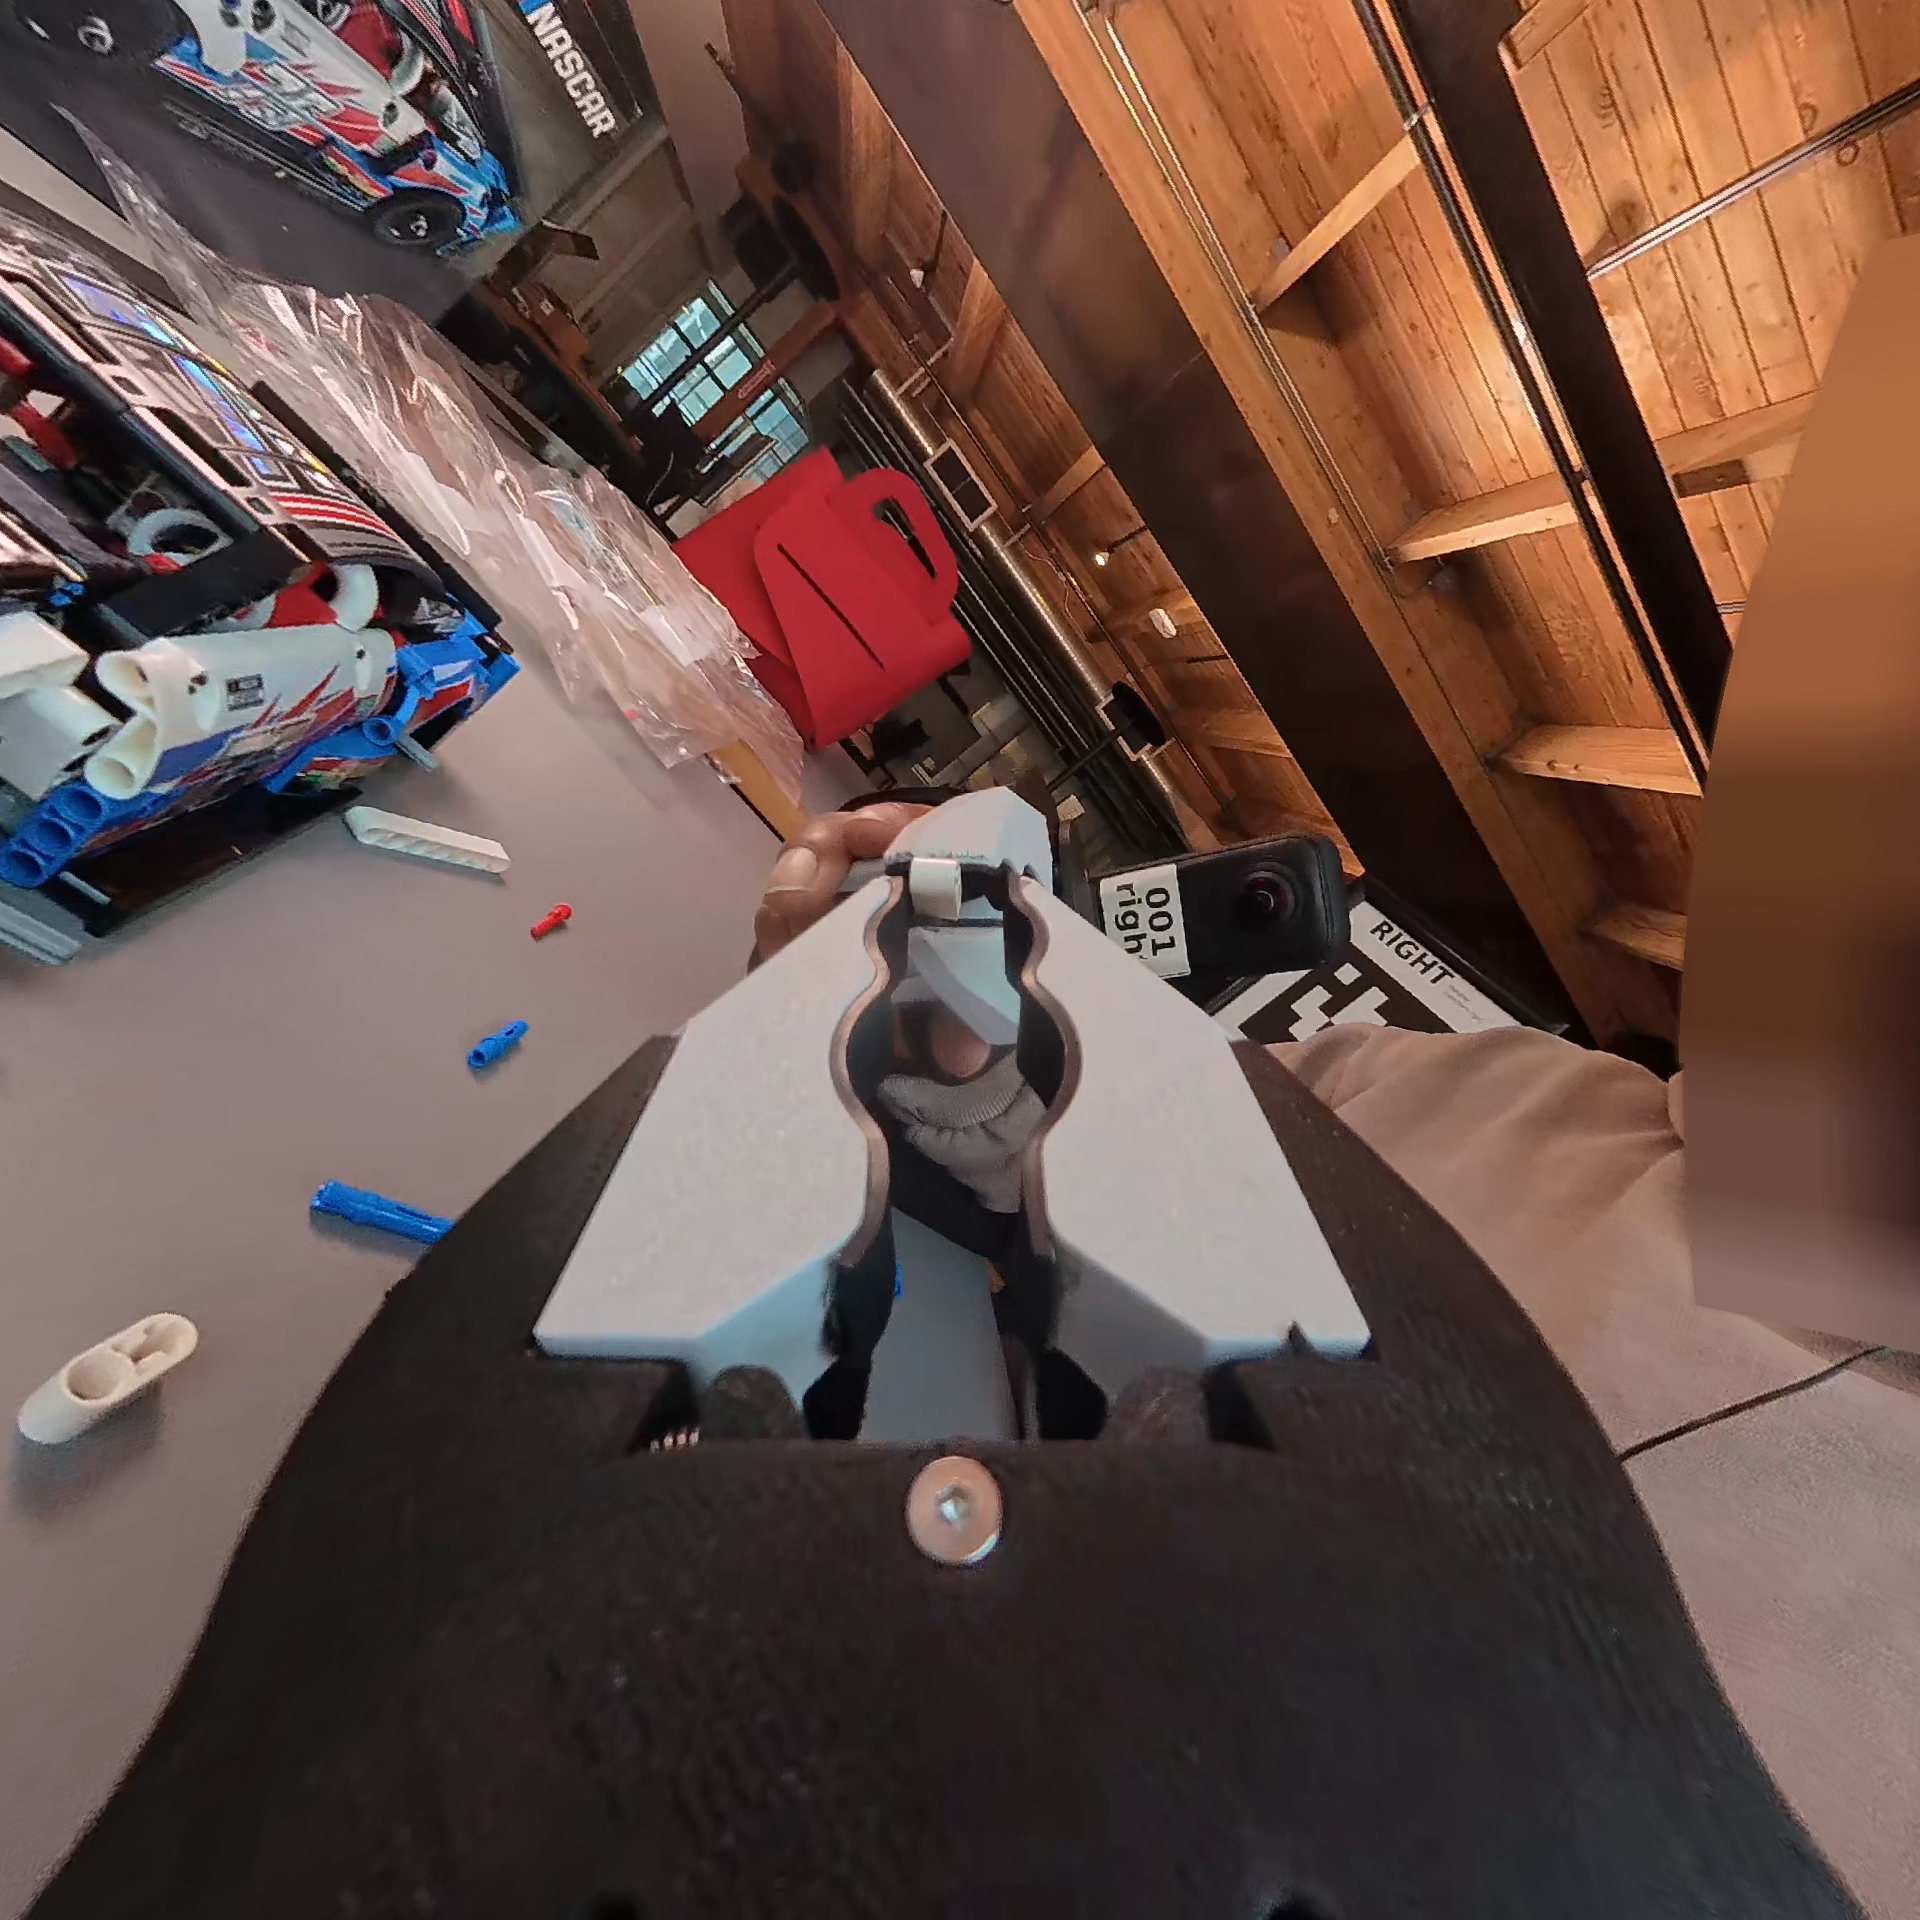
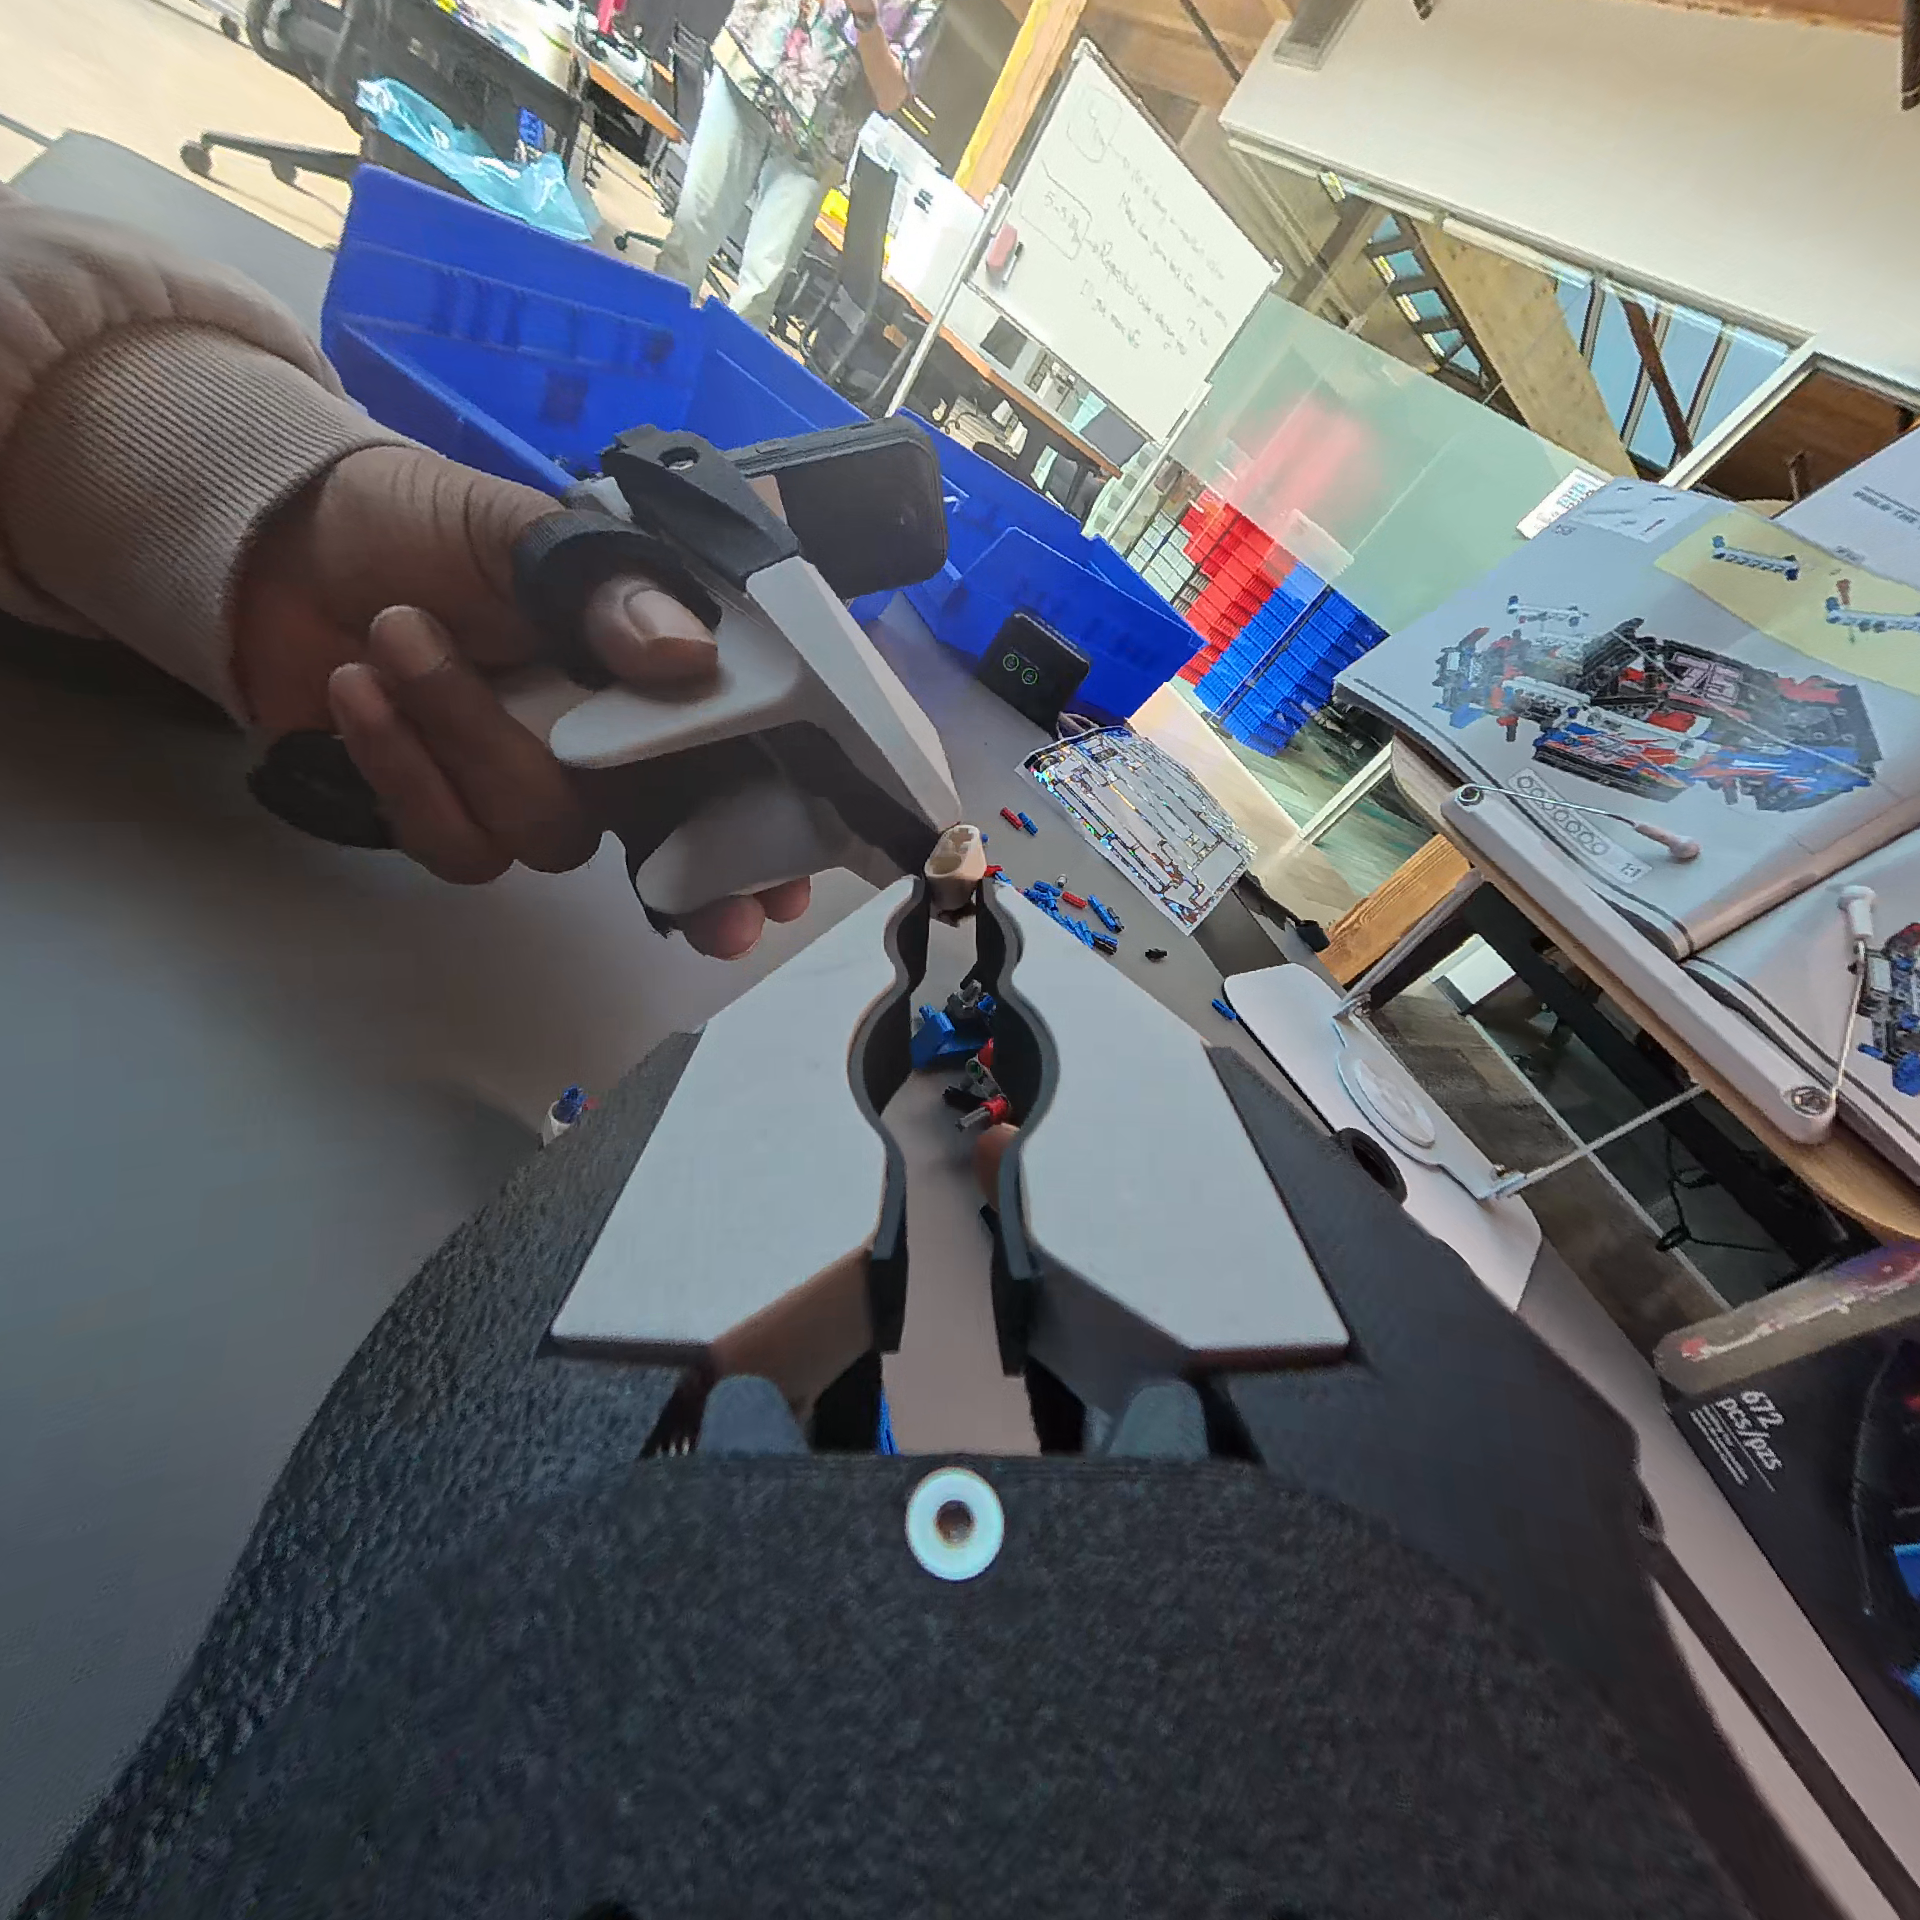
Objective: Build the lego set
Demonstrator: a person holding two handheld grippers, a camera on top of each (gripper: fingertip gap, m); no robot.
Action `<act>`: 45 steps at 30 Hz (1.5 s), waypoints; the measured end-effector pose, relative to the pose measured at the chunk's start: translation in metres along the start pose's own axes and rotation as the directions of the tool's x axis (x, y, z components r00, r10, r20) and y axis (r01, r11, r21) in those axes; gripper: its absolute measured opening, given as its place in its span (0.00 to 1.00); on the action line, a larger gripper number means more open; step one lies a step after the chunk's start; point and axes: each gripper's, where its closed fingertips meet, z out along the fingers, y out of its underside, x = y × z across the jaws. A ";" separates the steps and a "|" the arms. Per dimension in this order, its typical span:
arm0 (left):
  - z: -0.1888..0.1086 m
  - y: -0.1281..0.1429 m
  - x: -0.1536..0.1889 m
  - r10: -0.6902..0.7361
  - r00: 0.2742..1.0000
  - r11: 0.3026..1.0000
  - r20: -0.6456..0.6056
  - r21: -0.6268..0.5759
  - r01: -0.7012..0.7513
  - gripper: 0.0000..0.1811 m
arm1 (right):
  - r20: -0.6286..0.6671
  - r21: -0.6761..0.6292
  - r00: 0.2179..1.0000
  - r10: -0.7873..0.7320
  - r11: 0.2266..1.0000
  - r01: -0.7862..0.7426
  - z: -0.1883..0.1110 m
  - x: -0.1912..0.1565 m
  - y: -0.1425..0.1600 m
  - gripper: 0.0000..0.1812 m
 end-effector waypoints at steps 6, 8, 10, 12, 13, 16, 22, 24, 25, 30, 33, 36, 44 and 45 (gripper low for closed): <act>-0.007 -0.002 -0.008 -0.007 0.999 1.000 0.051 -0.021 0.008 0.09 | 0.029 0.014 1.000 -0.002 1.000 0.002 -0.009 0.003 -0.001 0.03; -0.010 -0.006 -0.006 0.035 0.998 0.999 0.055 -0.017 -0.034 0.09 | 0.083 0.034 0.995 0.058 0.998 -0.060 -0.011 -0.001 -0.003 0.03; -0.011 -0.007 0.001 0.158 0.986 0.986 0.043 -0.063 -0.155 0.11 | 0.186 0.040 0.964 0.188 0.979 -0.199 -0.013 -0.008 -0.005 0.03; -0.011 0.004 0.005 0.363 0.931 0.919 0.037 -0.181 -0.351 0.11 | 0.299 0.043 0.898 0.322 0.936 -0.350 -0.017 -0.016 -0.009 0.03; -0.011 0.010 0.007 0.451 0.892 0.871 0.023 -0.231 -0.434 0.10 | 0.340 0.045 0.864 0.373 0.911 -0.411 -0.019 -0.017 -0.011 0.03; -0.009 0.025 0.015 0.581 0.814 0.772 -0.028 -0.297 -0.561 0.09 | 0.441 0.042 0.771 0.460 0.847 -0.529 -0.024 -0.024 -0.020 0.03; -0.006 0.036 0.024 0.633 0.769 0.717 -0.090 -0.305 -0.627 0.04 | 0.514 -0.010 0.701 0.495 0.820 -0.572 -0.028 -0.035 -0.021 0.03; -0.006 0.038 0.022 0.636 0.766 0.709 -0.093 -0.322 -0.627 0.03 | 0.527 -0.030 0.687 0.500 0.819 -0.573 -0.029 -0.037 -0.019 0.03; -0.006 0.039 0.021 0.637 0.765 0.704 -0.091 -0.335 -0.626 0.03 | 0.530 -0.042 0.684 0.502 0.821 -0.570 -0.029 -0.039 -0.017 0.03; -0.013 0.046 0.004 0.690 0.722 0.623 -0.056 -0.463 -0.631 0.03 | 0.498 -0.062 0.752 0.432 0.883 -0.466 -0.028 -0.041 -0.008 0.06; -0.016 0.051 -0.003 0.736 0.675 0.555 -0.056 -0.522 -0.648 0.03 | 0.497 -0.111 0.764 0.413 0.903 -0.416 -0.027 -0.047 -0.001 0.07; -0.016 0.056 -0.004 0.741 0.667 0.535 -0.071 -0.538 -0.651 0.03 | 0.493 -0.149 0.770 0.404 0.912 -0.383 -0.023 -0.053 0.006 0.06; -0.019 0.057 -0.009 0.749 0.660 0.519 -0.057 -0.568 -0.639 0.03 | 0.495 -0.206 0.752 0.436 0.899 -0.386 -0.020 -0.055 0.012 0.03; -0.021 0.058 -0.013 0.741 0.670 0.523 -0.048 -0.583 -0.621 0.04 | 0.495 -0.229 0.753 0.433 0.901 -0.368 -0.020 -0.056 0.017 0.03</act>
